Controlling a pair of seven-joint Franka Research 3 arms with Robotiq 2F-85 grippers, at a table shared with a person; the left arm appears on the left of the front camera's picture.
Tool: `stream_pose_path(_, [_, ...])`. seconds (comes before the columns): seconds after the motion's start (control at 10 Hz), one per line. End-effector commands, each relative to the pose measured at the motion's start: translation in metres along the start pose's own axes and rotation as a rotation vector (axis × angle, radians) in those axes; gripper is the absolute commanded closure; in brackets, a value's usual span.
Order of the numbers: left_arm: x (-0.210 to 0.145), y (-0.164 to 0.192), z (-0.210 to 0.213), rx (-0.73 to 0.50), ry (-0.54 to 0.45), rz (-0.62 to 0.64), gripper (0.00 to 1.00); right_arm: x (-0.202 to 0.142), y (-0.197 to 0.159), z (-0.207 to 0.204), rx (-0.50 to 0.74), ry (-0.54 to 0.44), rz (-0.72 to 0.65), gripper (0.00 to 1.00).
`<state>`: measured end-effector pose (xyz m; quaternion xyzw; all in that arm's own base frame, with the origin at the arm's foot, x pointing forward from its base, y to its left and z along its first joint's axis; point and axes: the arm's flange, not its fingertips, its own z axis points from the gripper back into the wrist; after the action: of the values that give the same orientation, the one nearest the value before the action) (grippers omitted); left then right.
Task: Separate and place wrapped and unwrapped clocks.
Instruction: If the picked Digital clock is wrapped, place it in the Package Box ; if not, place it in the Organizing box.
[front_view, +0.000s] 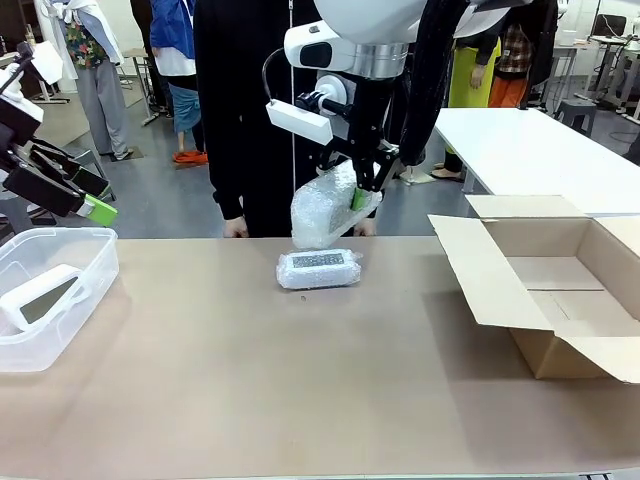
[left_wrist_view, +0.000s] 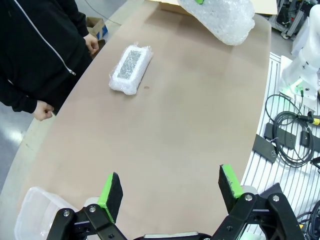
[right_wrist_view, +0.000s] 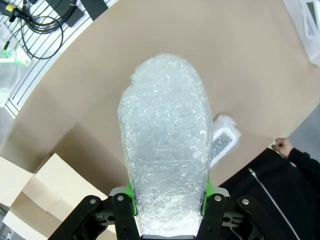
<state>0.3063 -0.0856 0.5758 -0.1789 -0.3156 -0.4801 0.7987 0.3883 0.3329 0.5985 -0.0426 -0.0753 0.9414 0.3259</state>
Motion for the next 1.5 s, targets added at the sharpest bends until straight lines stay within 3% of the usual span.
stream_pose_path(0.0, [-0.001,0.000,0.001,-0.001,-0.004,0.001,0.00,0.000,0.003,0.002,0.001,0.005,-0.001,0.96])
stream_pose_path(0.7, [-0.001,0.000,0.001,-0.001,-0.004,0.001,0.00,0.000,0.003,0.002,0.001,0.005,-0.001,0.96])
stream_pose_path(0.8, [-0.001,0.000,0.001,-0.001,-0.004,0.001,0.00,0.000,0.000,0.000,0.000,0.000,0.000,0.48])
stream_pose_path(0.9, [-0.001,0.000,0.001,-0.001,-0.004,0.001,0.00,-0.034,0.011,0.022,-0.075,-0.024,-0.118,0.48])
stream_pose_path(1.1, [-0.001,0.000,0.001,-0.001,-0.004,0.001,0.00,-0.116,0.050,0.042,-0.067,-0.054,-0.283,0.48])
stream_pose_path(1.4, [-0.001,0.000,0.001,-0.001,-0.004,0.001,0.00,-0.219,0.121,0.016,-0.026,-0.167,-0.714,0.48])
